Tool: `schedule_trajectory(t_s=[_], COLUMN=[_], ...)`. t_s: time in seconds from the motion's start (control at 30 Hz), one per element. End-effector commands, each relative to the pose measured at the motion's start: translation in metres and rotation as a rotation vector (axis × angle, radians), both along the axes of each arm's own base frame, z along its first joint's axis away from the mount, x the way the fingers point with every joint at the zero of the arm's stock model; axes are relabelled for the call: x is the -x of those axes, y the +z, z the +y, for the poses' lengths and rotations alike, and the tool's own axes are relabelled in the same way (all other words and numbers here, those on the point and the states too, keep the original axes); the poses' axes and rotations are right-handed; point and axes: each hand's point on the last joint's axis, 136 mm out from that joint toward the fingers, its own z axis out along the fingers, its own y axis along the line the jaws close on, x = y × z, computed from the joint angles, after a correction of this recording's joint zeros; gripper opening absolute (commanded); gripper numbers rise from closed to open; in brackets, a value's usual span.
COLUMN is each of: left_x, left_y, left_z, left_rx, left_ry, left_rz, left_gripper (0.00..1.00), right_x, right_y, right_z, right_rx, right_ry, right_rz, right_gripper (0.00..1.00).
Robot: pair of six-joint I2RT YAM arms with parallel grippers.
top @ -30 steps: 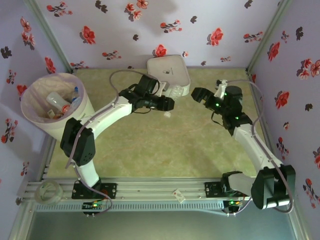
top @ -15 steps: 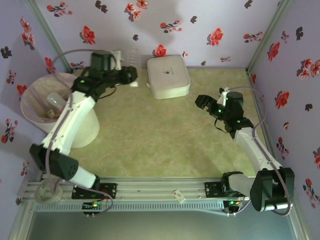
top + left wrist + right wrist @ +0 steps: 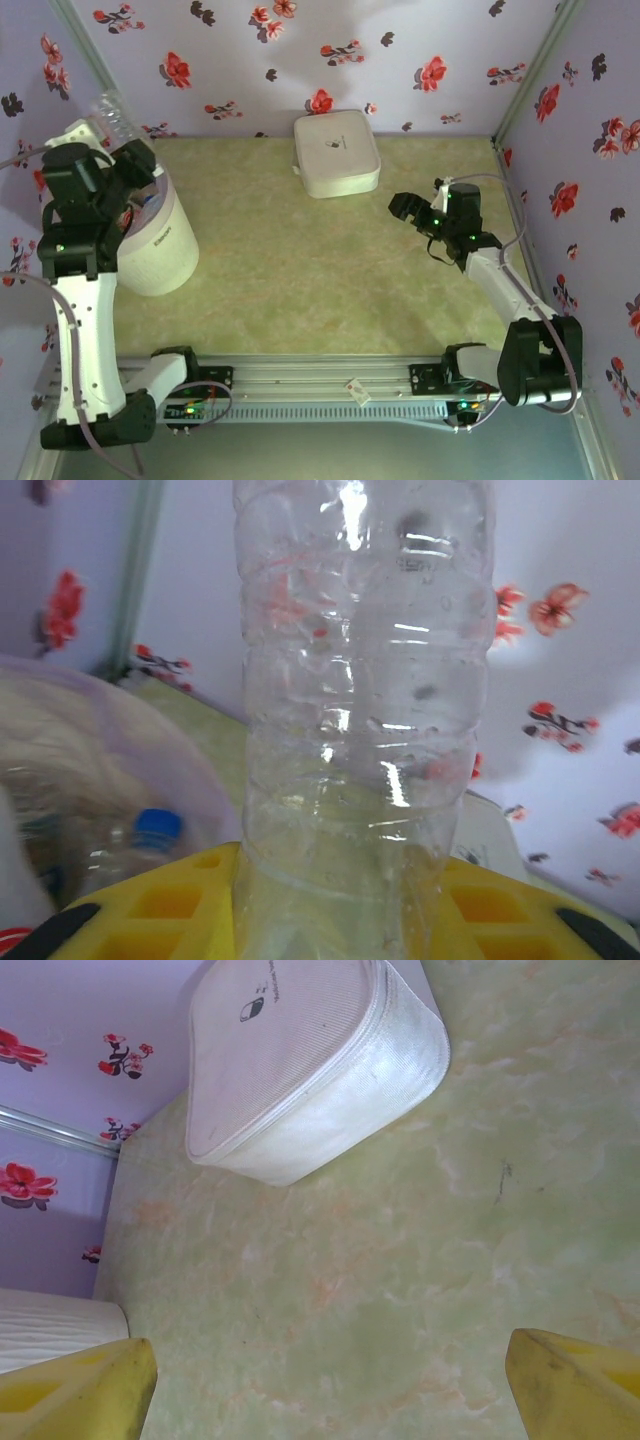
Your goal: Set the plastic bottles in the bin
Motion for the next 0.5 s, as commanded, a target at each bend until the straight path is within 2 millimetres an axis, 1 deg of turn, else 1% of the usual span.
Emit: schedule_trajectory(t_s=[0.0, 0.1, 0.23, 0.37, 0.47], left_x=[0.010, 0.013, 0.017, 0.016, 0.013], left_y=[-0.017, -0.031, -0.051, -0.073, -0.097], left_z=[0.035, 0.068, 0.100, 0.115, 0.125], left_rx=[-0.045, -0.040, -0.032, -0.069, -0.104], left_ry=[0.117, 0.217, 0.312, 0.356, 0.375], left_rz=[0.095, 0.153, 0.212, 0.299, 0.391], left_gripper=[0.32, 0.30, 0.27, 0.27, 0.27], right_x=[-0.005, -0.005, -0.007, -0.007, -0.006], right_y=[0.012, 0.009, 0.005, 0.005, 0.006], right_z=[0.001, 0.002, 0.004, 0.005, 0.004], right_rx=[0.000, -0.005, -0.024, -0.023, -0.007], right_ry=[0.016, 0.023, 0.026, 0.030, 0.033], right_rz=[-0.048, -0.045, -0.040, -0.042, -0.042], right_gripper=[0.91, 0.91, 0.91, 0.91, 0.91])
